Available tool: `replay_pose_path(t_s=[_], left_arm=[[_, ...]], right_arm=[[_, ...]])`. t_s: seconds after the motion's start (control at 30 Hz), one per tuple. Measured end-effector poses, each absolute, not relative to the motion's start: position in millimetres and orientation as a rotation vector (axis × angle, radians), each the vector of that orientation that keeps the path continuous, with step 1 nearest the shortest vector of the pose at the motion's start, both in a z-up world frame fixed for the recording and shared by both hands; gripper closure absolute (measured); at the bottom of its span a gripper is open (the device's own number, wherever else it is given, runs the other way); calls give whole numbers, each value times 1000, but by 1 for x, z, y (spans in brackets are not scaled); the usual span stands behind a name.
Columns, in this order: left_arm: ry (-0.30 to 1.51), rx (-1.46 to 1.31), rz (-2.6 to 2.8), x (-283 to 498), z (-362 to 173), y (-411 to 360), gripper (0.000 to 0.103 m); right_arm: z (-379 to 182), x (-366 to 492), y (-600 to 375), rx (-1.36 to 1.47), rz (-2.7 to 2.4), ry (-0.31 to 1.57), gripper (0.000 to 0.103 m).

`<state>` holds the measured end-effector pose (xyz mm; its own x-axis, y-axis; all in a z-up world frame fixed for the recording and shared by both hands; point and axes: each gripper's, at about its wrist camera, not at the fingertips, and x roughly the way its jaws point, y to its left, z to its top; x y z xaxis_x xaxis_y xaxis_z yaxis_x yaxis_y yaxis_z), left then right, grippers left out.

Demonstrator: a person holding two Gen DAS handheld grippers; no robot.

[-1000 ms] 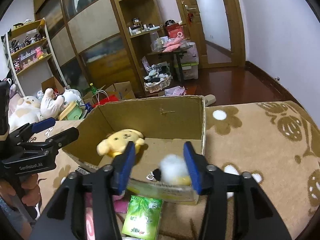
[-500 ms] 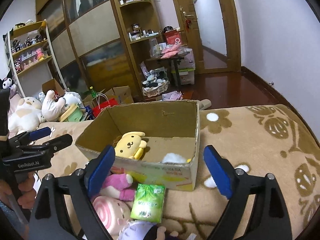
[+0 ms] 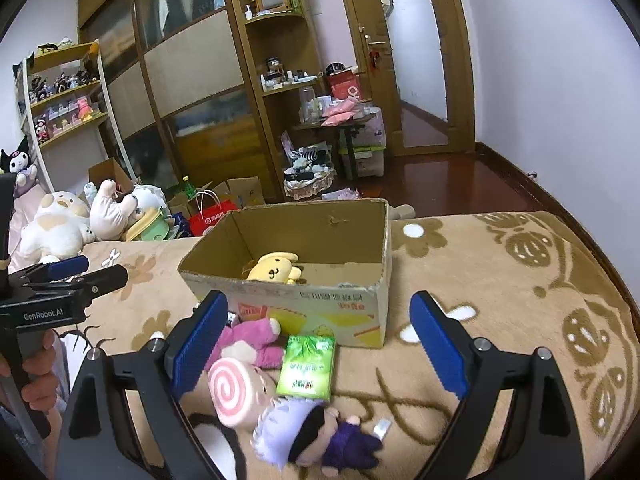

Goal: Organize soft objects
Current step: 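Open both tools to drop the plushes into the box, then lower the left tool onto the pink-swirl cake plush while the right tool reaches the white-haired doll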

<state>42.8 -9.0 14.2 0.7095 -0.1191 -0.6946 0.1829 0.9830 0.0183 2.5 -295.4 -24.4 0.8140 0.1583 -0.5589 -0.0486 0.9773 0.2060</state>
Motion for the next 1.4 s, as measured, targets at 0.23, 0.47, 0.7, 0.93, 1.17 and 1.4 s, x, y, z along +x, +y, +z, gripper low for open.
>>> replay_pose_path(t_s=[0.23, 0.47, 0.7, 0.93, 1.17, 1.4], left_arm=[[800, 128, -178, 23, 7, -19, 4], [826, 133, -186, 16, 2, -20, 4], [849, 115, -196, 20, -4, -20, 4], [901, 67, -234, 36, -14, -27, 4], [961, 99, -278, 50, -31, -49, 4], [1040, 99, -310, 60, -52, -66, 4]], right_arm=[[-28, -19, -300, 180, 88, 626, 7], [-34, -31, -297, 162, 83, 648, 7], [-46, -33, -295, 167, 76, 694, 7], [-61, -22, -297, 205, 75, 753, 7], [-81, -8, -296, 218, 76, 852, 7], [-106, 3, -286, 188, 107, 982, 7]])
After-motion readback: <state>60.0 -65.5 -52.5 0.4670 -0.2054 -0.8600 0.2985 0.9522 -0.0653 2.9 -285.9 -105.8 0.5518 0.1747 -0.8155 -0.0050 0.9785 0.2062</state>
